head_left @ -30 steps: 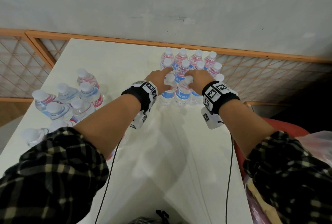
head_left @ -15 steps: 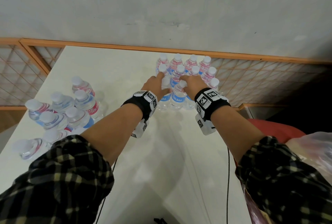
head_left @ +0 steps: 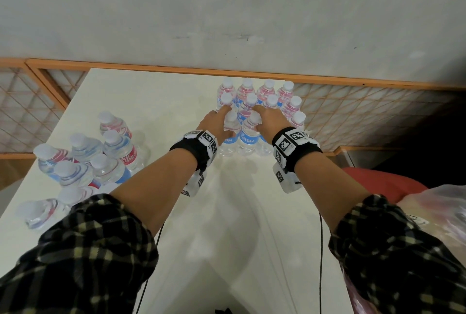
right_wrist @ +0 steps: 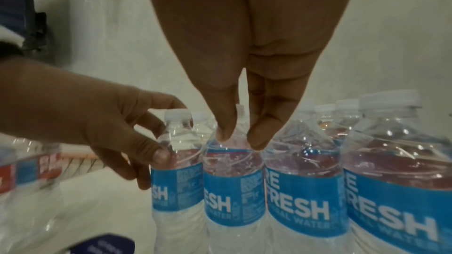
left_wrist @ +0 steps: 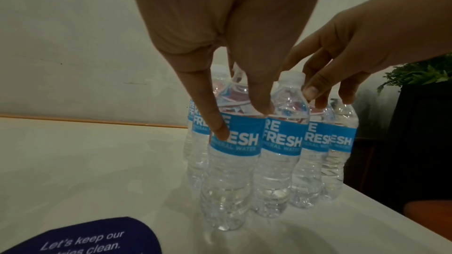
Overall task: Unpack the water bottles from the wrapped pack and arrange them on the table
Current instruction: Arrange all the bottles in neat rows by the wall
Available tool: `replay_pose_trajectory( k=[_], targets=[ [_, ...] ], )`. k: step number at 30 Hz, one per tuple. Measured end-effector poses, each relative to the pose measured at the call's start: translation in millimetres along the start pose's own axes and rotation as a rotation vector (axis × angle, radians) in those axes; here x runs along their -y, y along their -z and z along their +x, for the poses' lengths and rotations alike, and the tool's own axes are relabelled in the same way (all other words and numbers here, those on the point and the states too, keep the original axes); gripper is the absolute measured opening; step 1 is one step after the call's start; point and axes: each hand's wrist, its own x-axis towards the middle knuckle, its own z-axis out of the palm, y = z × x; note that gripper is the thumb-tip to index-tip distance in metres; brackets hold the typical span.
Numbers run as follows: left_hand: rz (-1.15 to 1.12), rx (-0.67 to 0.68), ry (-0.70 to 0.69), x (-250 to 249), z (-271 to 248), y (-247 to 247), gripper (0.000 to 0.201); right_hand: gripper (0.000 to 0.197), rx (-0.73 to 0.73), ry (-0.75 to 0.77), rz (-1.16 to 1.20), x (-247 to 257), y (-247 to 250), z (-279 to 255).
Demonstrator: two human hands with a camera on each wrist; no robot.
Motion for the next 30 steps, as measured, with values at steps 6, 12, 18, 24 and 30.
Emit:
replay_pose_trajectory(
  k=[6, 12, 18, 24, 30],
  targets=[
    [0.309, -0.218, -0.146, -10.4, -8.7, 9.1, 0.076, 0.051, -0.209, -0.096, 0.096, -30.6, 23.6, -7.5],
    [0.475, -0.193, -0.35, -53.2, 3.5, 3.4, 0.058, 0.046, -0.149, -0.113, 0.057, -44.0, 22.7, -14.1],
    [0.409, -0.022, -0.309, -59.2, 16.8, -11.5, 0.048, 0.053, -0.087, -0.105, 0.082, -42.1, 11.8, -13.6],
    [0.351, -0.008, -0.304, -58.0, 22.0, -10.5, 0.047, 0.041, -0.131, -0.101, 0.106, -44.2, 10.1, -14.1],
    [0.434, -0.059, -0.325, -43.6, 15.5, -3.8, 0.06, 0.053, -0.15, -0.079, 0.011, -38.2, 11.7, -11.7]
  ],
)
